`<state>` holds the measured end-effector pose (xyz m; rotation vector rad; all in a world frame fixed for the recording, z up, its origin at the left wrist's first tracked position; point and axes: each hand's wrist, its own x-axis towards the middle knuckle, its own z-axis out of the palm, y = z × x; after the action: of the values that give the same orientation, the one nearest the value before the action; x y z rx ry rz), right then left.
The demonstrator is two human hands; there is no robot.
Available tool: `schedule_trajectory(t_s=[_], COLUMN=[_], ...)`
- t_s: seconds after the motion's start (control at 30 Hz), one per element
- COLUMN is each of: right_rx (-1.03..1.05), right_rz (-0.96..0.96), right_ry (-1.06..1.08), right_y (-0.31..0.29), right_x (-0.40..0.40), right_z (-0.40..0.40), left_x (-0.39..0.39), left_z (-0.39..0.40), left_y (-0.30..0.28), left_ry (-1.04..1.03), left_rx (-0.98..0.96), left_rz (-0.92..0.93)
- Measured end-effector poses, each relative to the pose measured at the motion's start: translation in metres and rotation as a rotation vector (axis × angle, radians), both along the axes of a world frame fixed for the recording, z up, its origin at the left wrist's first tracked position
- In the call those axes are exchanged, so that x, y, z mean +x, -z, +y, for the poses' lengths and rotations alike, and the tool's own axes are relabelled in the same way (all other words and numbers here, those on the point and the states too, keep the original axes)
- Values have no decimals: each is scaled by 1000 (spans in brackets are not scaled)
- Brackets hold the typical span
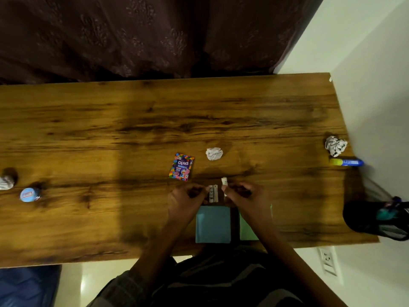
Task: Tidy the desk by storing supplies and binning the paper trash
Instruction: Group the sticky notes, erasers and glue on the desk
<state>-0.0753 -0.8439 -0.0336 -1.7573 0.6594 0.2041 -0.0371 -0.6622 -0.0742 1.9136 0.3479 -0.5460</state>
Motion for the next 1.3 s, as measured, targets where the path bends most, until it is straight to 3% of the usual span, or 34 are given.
schedule_trajectory(t_s=[0.23, 0.47, 0.63, 0.77, 0.97, 1.3], right_rx=[-499, -663, -658, -676, -623, -503], right_rz=[-26, 17, -145, -162, -77, -129], right_ry=[-214, -375, -265, -193, -218, -332], right_y=[3, 1, 1, 6, 21, 12], right_x=[2, 10, 5, -1, -4, 8], right_z=[15, 25, 19, 10, 1, 9], left_x=[1, 1, 0, -2, -3, 0], left_z=[1, 1, 1, 1, 2, 4], left_y=[1, 4, 5, 4, 5, 2], left_ry=[-9, 25, 25, 29, 46, 73], left_rx=[33, 105, 129, 84, 54, 95], left_rz=[-43, -73, -95, -46, -36, -60])
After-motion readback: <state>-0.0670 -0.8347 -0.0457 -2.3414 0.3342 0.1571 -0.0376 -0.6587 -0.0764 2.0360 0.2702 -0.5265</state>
